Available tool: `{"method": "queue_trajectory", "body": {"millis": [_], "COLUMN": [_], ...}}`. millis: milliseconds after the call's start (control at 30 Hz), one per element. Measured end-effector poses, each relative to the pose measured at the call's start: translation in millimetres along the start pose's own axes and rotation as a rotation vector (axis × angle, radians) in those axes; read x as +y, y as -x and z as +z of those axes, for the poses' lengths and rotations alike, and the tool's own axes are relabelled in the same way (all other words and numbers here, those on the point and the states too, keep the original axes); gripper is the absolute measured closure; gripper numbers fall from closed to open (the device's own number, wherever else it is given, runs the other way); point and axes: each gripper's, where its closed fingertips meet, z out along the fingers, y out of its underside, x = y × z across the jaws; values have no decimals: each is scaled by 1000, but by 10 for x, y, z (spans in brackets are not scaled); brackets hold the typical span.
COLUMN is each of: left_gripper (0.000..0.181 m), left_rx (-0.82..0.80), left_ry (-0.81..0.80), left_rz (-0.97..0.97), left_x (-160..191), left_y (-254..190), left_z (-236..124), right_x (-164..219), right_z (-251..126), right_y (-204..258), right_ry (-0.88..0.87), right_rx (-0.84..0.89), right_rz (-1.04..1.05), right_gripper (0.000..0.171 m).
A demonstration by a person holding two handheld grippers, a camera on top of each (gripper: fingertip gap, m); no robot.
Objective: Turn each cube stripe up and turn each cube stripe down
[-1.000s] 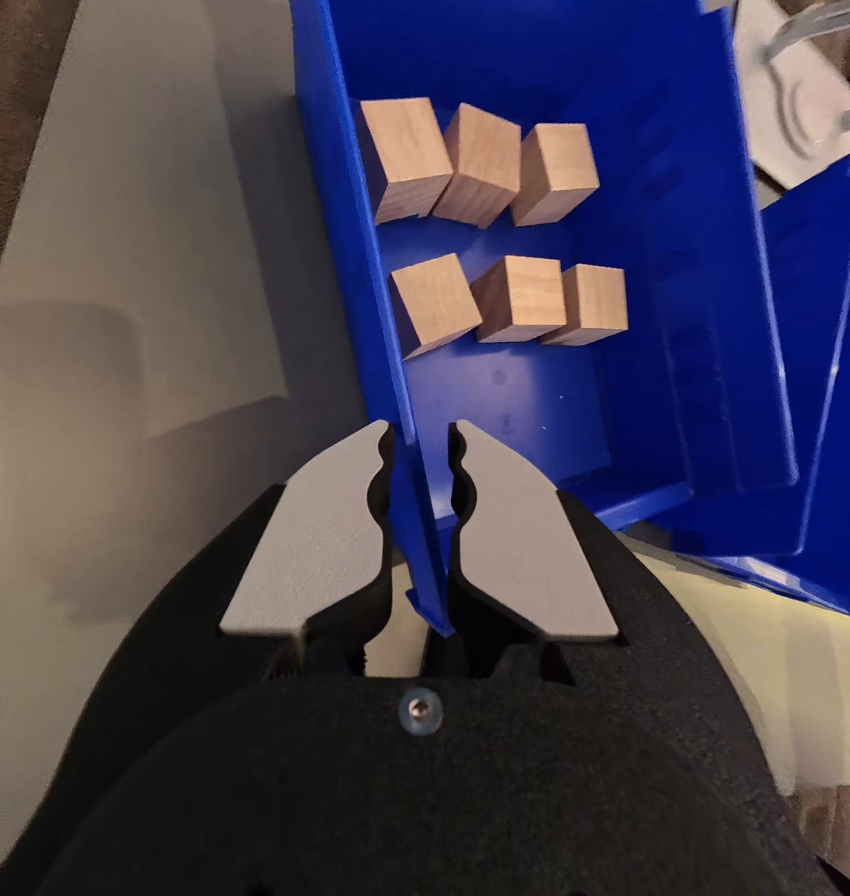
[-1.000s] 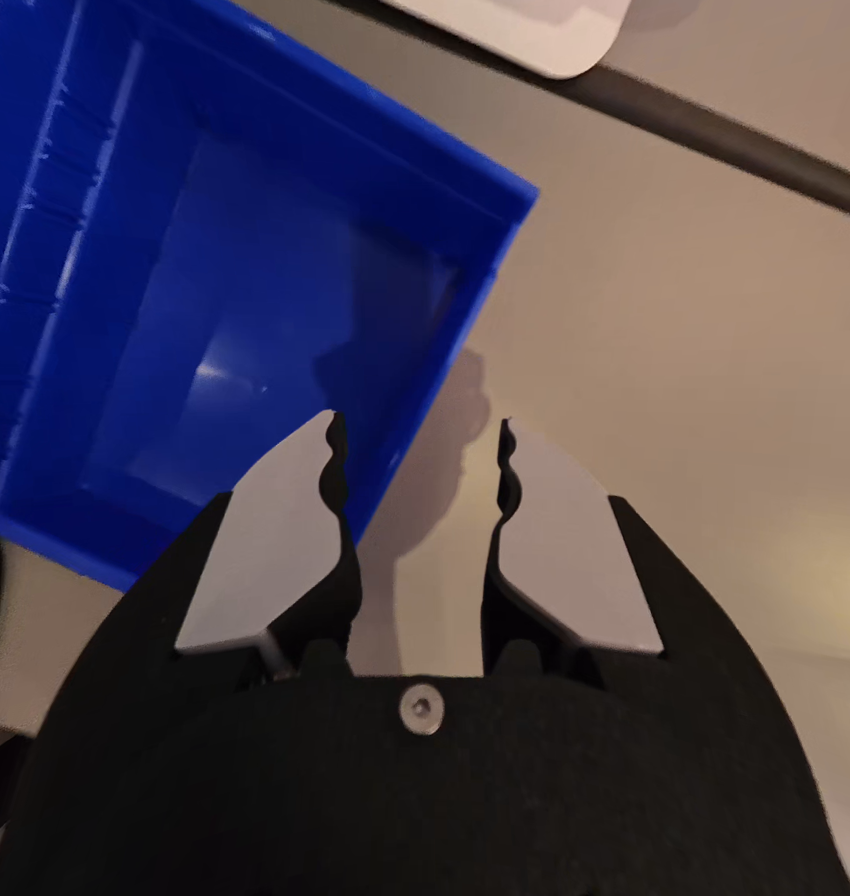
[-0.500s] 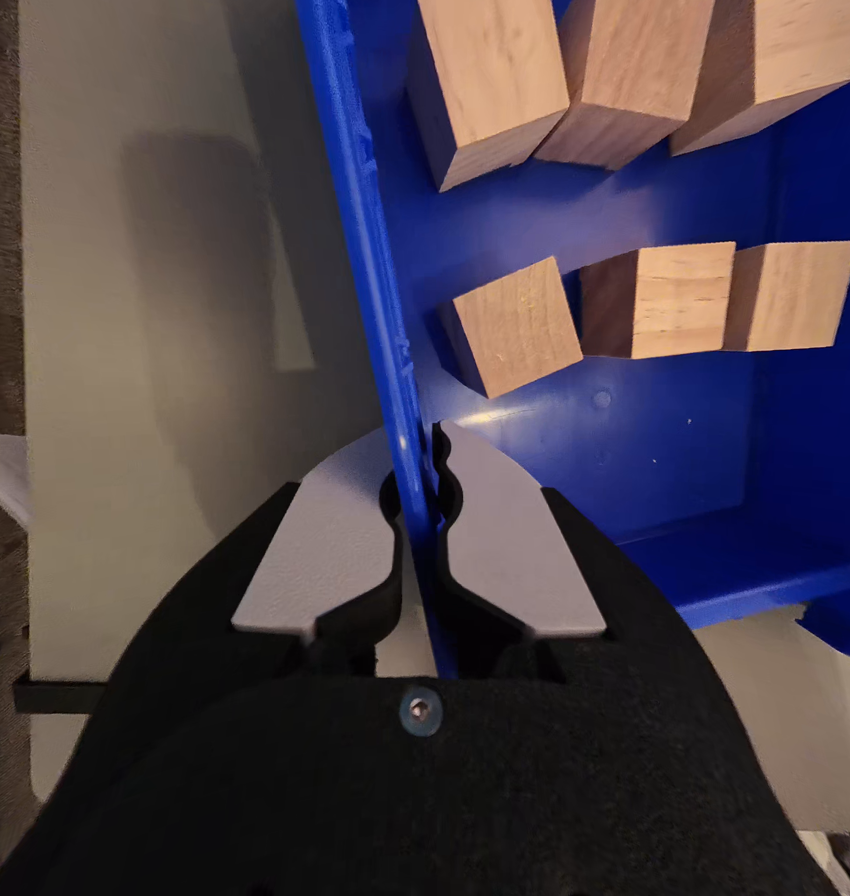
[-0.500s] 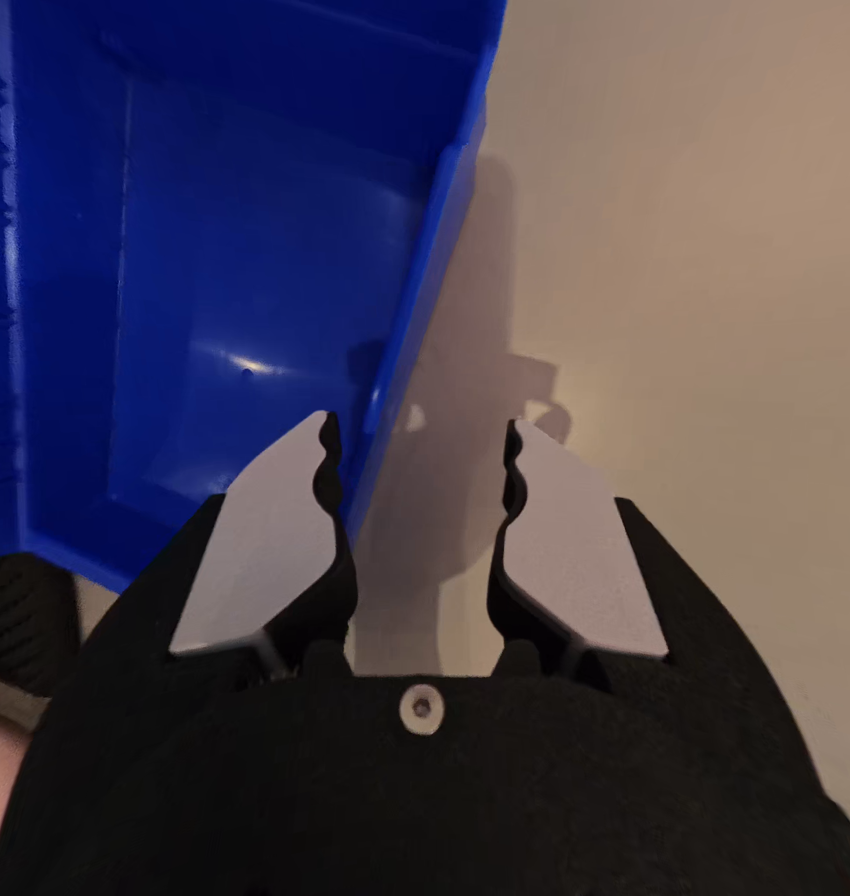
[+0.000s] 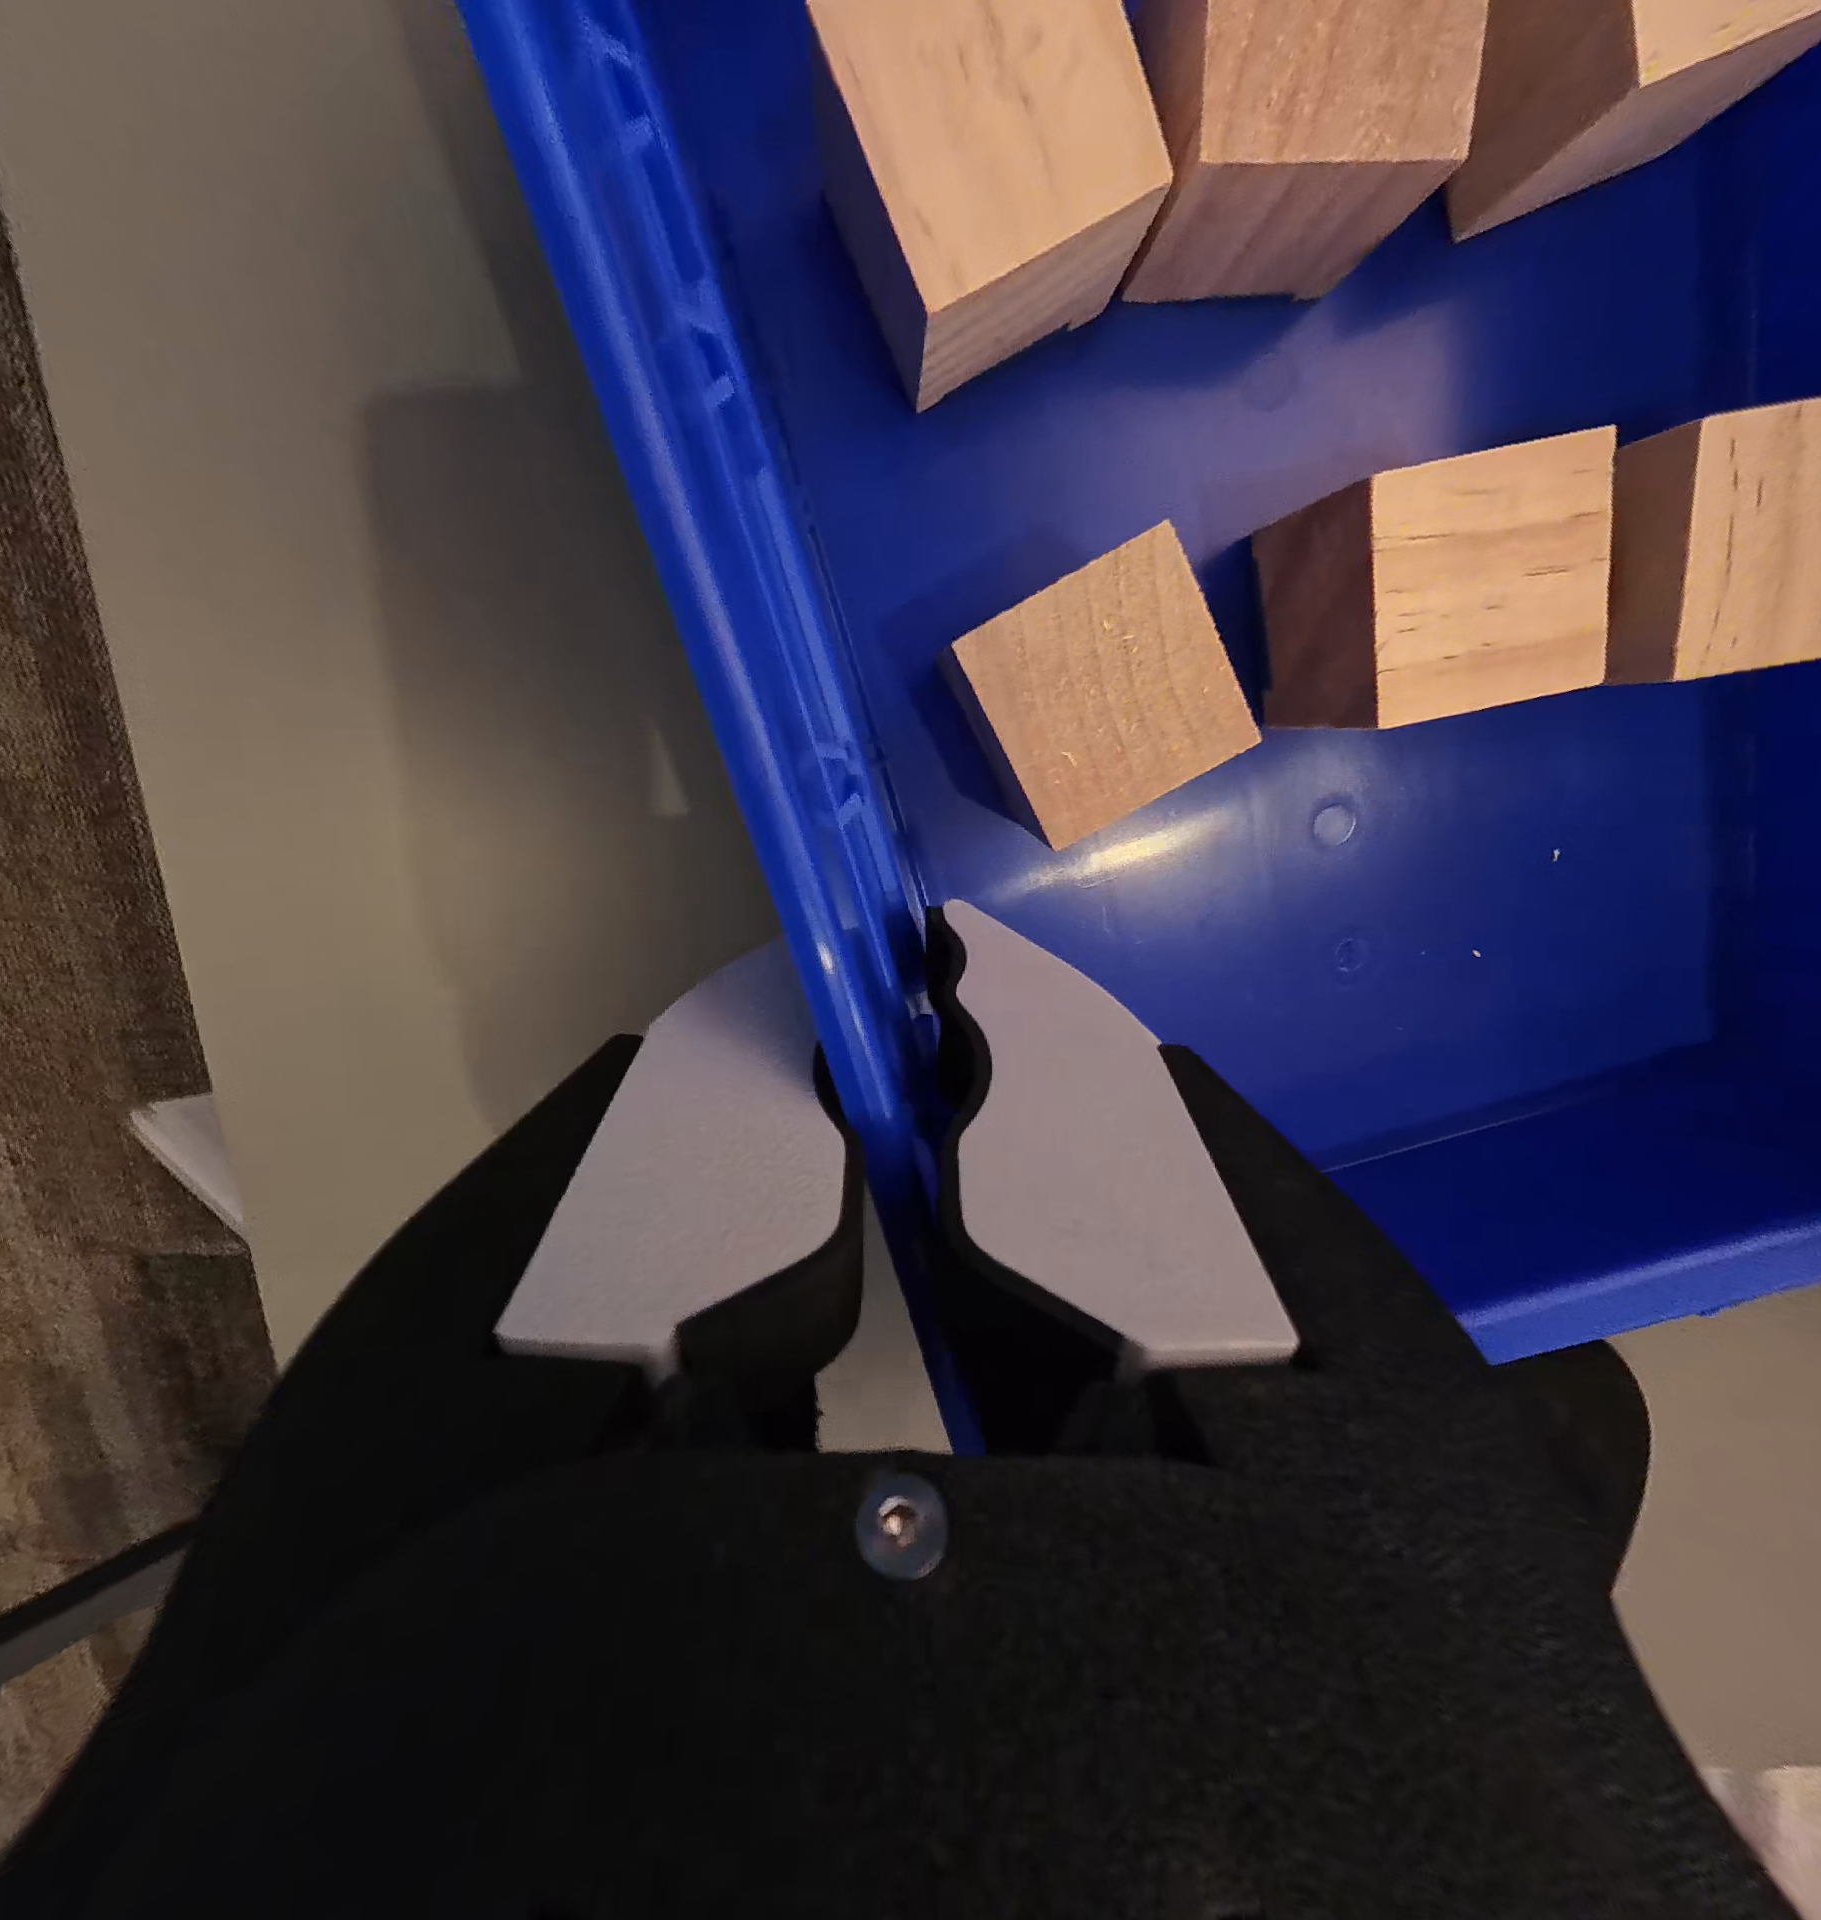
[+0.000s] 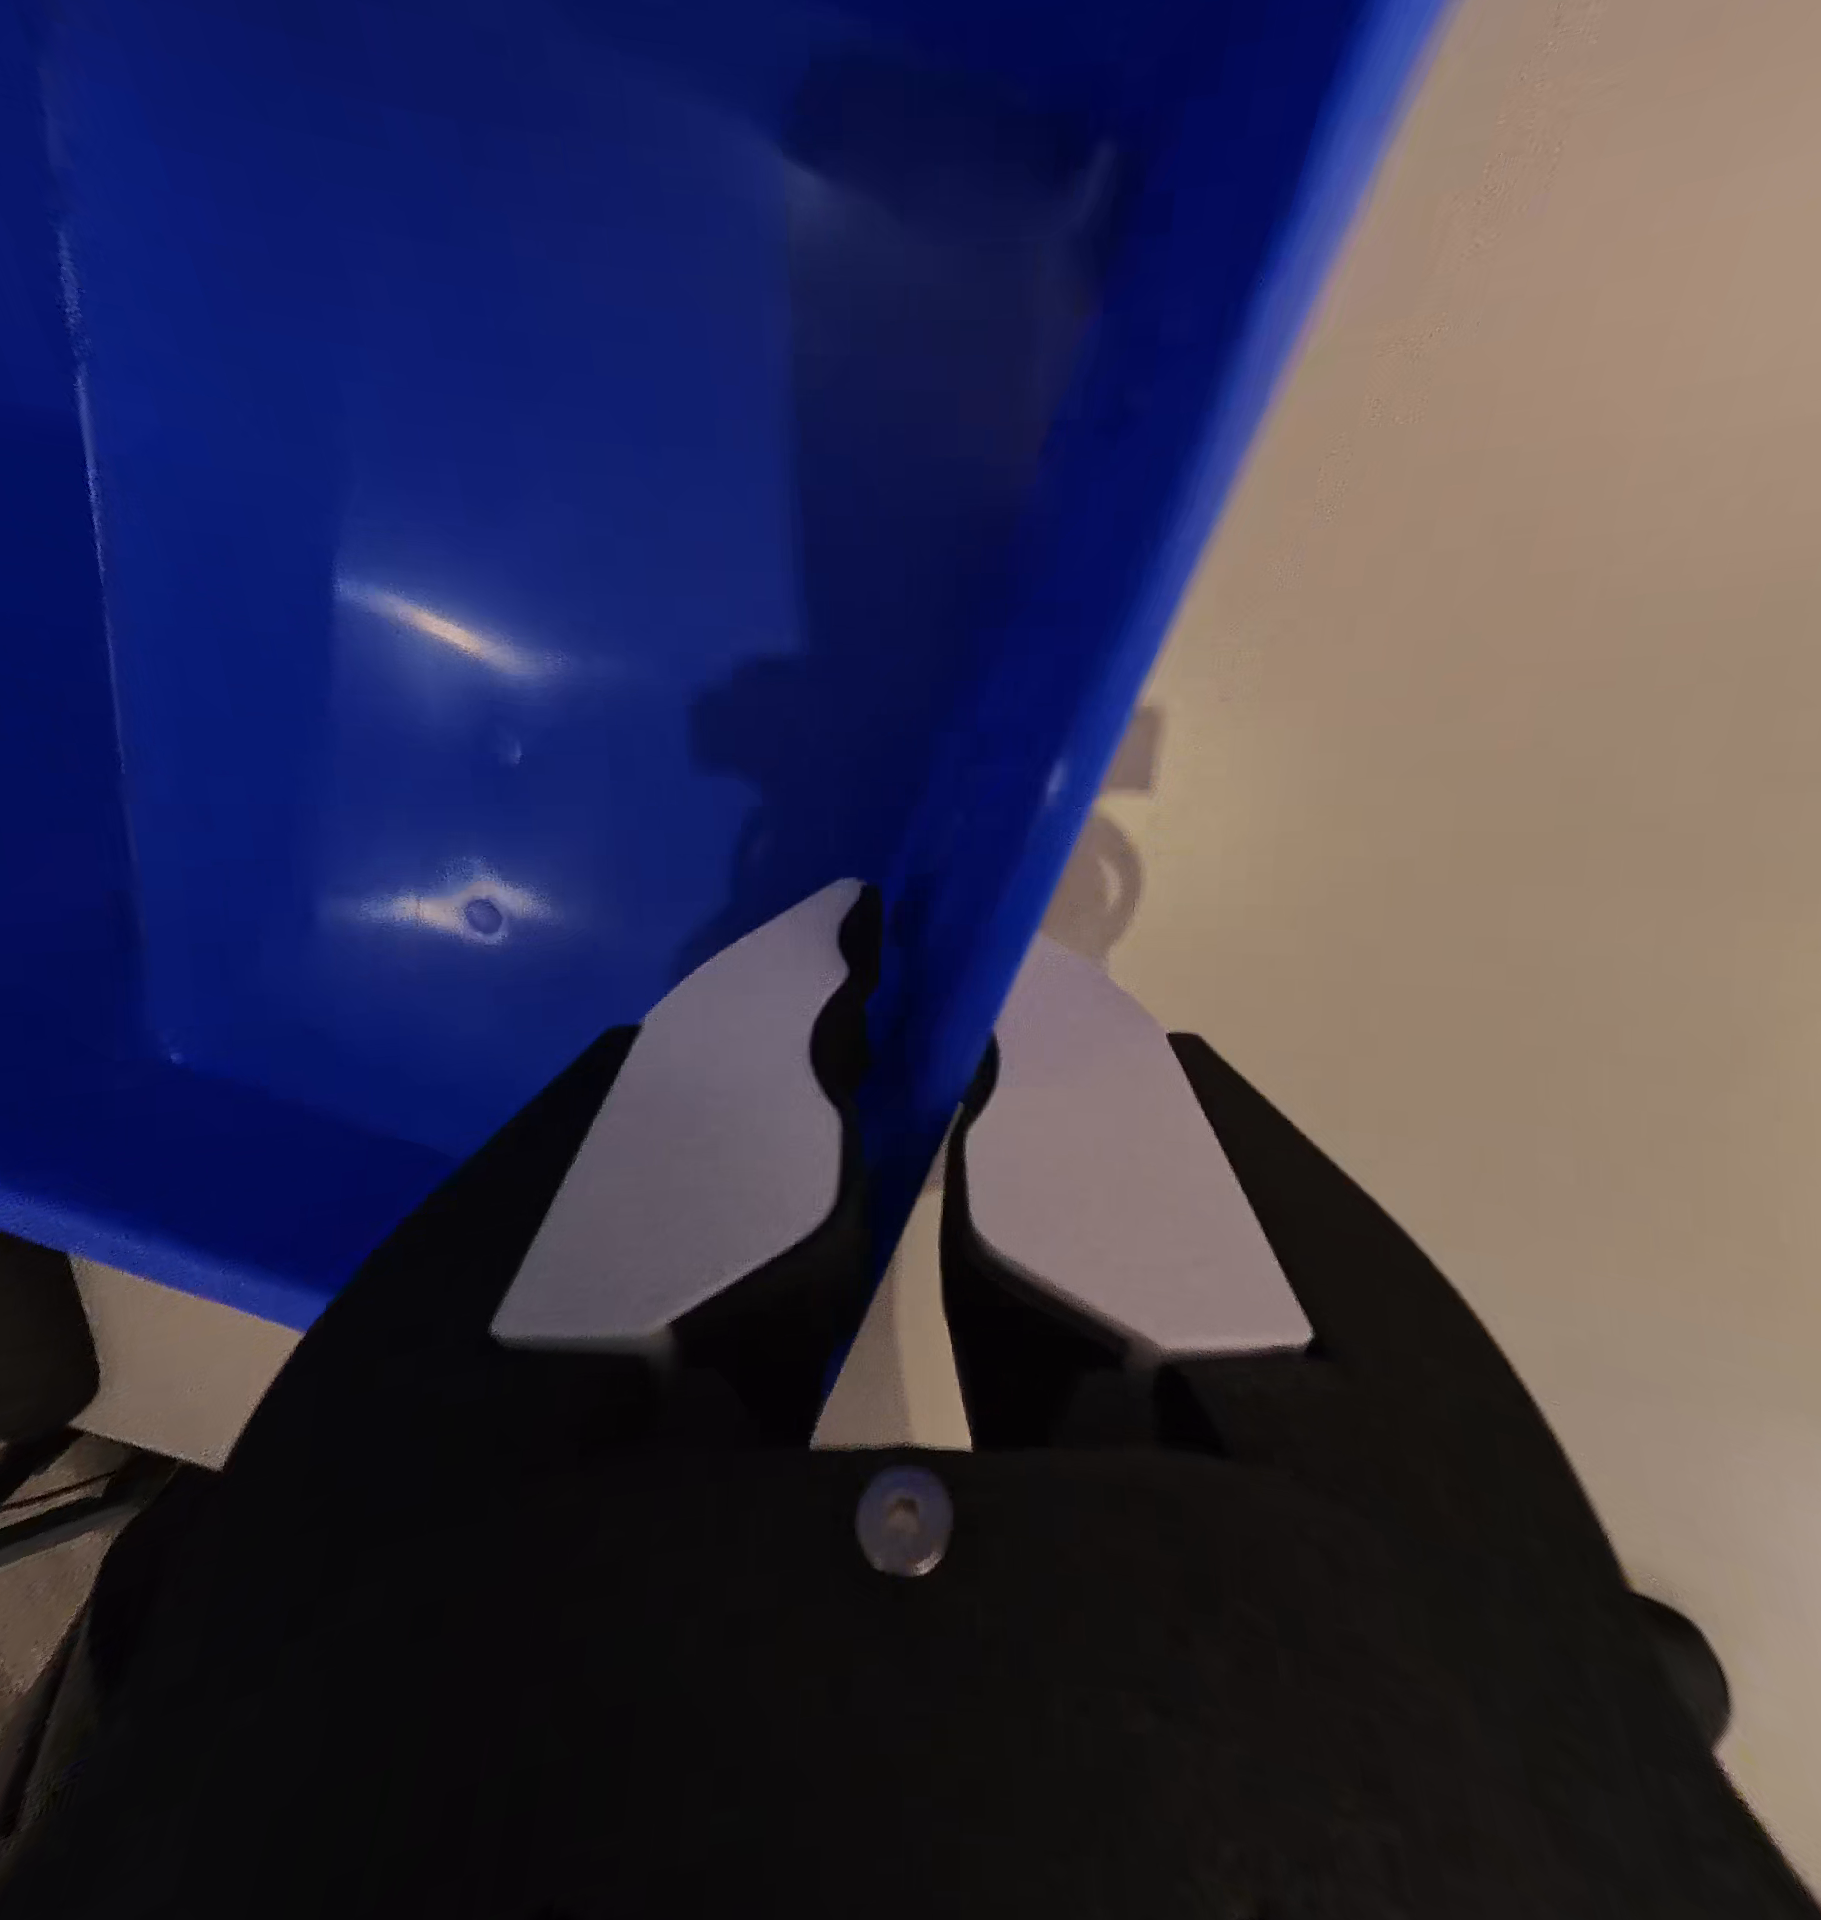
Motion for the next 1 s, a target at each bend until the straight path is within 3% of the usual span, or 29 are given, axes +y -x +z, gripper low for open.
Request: {"method": "queue_trajectory", "body": {"millis": [300,1000], "left_gripper": [172,173], "left_rx": [73,88], "left_ry": [2,-3], "left_rz": [220,254], "left_x": [-90,-149], "left_y": [-147,-198], "left_z": [34,56], "right_x": [18,405], "right_z": [-95,-413], "right_y": [-675,-2621], "right_ry": [67,30], "right_rx": [-85,-72], "right_rz": [-14,222], "right_gripper": [166,166]}}
